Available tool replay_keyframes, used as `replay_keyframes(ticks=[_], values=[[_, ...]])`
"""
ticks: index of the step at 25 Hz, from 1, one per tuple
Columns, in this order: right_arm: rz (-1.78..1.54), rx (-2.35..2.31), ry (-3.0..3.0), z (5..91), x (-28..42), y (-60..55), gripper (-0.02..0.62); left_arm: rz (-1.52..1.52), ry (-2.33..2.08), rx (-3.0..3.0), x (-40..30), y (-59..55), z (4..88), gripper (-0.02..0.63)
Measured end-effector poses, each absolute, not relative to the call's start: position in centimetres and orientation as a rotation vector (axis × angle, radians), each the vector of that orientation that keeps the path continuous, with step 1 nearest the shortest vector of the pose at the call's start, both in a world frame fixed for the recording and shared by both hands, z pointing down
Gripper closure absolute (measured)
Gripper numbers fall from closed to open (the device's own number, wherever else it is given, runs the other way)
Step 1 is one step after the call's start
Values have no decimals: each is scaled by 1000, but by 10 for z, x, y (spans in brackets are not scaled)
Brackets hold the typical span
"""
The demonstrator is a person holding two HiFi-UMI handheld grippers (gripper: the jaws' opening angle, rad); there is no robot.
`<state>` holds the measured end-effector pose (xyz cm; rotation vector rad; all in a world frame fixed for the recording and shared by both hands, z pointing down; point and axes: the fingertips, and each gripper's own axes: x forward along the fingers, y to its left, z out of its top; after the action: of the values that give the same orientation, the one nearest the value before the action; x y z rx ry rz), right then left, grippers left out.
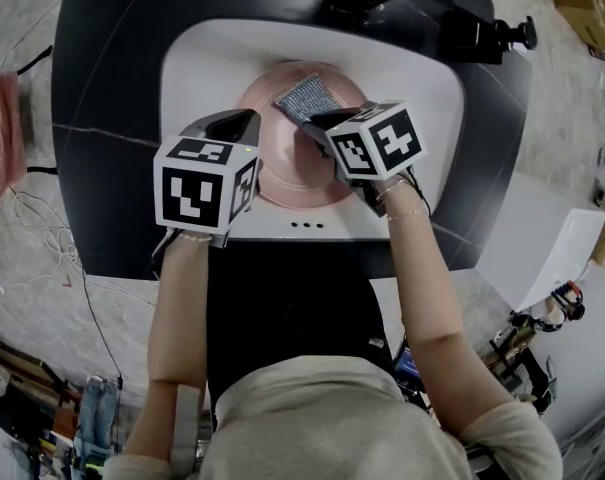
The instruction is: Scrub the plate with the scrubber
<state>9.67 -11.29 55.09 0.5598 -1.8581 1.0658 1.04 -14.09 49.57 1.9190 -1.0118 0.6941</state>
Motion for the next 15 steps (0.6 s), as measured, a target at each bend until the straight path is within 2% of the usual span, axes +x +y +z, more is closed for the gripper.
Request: replay_keyframes(ticks=[7, 15], values=[[1080, 568, -1797, 549, 118, -97, 526, 696, -1005, 1926, 13, -139, 492, 588], [1062, 491, -1816, 539, 105, -68, 528, 722, -988, 1960, 15, -134, 477, 588]])
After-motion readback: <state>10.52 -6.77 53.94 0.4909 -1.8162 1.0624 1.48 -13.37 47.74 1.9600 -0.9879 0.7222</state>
